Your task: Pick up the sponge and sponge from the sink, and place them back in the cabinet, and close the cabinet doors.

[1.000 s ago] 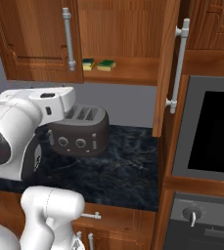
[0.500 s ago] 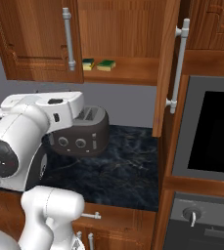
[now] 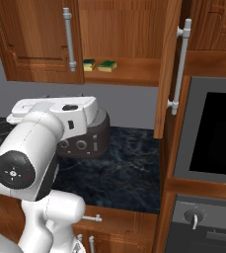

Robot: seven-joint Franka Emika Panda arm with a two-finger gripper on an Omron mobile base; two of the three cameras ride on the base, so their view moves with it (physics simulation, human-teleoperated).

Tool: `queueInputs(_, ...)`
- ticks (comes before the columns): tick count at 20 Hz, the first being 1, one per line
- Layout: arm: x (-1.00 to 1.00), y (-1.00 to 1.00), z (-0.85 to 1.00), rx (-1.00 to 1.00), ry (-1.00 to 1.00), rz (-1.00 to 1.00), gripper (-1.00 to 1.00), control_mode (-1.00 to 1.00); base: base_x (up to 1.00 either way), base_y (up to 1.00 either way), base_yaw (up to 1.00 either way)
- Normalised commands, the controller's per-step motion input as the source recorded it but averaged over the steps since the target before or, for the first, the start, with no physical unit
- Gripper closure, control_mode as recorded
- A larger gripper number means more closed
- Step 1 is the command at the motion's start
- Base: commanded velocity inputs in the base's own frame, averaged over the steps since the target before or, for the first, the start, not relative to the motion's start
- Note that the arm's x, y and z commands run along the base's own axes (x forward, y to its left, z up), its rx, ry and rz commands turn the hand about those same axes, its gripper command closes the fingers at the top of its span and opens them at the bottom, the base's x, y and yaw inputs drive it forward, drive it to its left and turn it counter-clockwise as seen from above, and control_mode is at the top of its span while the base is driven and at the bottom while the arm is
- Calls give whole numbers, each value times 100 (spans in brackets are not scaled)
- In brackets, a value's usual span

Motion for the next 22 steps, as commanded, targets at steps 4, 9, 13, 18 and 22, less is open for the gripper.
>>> queueInputs(4, -17, -25, 0, 0, 0, 0, -100, -100, 0, 0, 0)
queueInputs(9, -1, -20, 0, 0, 0, 0, -100, -100, 0, 0, 0)
queueInputs(13, 0, -23, 0, 0, 0, 0, -100, -100, 0, 0, 0)
queueInputs(18, -11, -37, 0, 0, 0, -1, -100, -100, 0, 0, 0)
queueInputs(22, -20, -33, 0, 0, 0, -2, -100, -100, 0, 0, 0)
